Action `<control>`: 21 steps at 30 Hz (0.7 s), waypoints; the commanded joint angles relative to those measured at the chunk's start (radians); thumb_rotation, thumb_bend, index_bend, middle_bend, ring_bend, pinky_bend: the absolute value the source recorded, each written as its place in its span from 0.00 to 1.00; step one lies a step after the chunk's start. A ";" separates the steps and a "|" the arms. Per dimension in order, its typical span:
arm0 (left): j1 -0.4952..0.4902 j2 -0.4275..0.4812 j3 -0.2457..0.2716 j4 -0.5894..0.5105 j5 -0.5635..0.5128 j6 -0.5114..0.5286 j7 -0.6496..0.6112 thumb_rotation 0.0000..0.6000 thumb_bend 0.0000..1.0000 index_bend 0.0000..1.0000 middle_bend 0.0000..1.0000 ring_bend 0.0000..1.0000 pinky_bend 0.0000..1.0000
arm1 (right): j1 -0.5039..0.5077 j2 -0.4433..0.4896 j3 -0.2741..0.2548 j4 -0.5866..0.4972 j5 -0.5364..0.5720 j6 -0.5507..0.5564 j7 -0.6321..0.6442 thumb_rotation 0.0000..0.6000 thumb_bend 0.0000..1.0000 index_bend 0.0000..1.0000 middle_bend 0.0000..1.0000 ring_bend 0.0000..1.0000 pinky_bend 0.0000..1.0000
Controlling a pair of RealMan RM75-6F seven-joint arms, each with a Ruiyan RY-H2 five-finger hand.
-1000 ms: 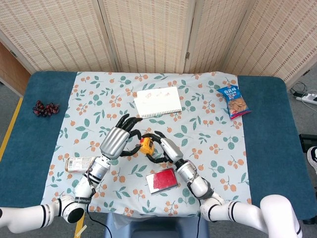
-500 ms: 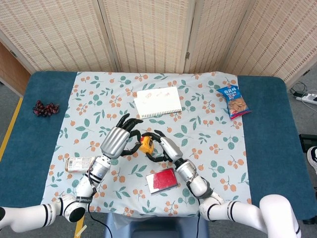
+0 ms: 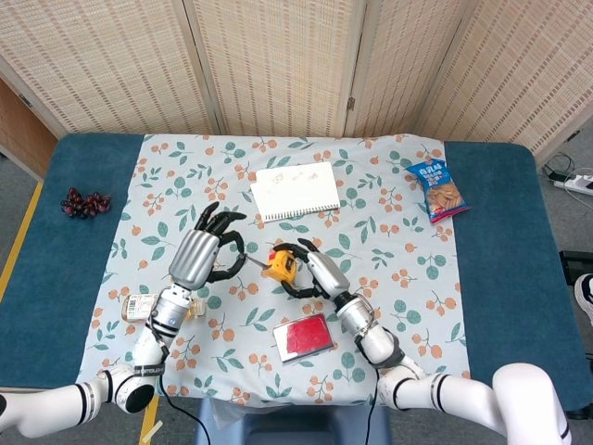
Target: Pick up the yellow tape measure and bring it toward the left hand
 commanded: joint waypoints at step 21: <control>0.123 0.035 -0.081 0.238 -0.089 0.073 -0.394 1.00 0.73 0.58 0.27 0.22 0.00 | -0.190 0.257 -0.108 -0.161 0.029 0.074 -0.131 1.00 0.46 0.52 0.42 0.33 0.02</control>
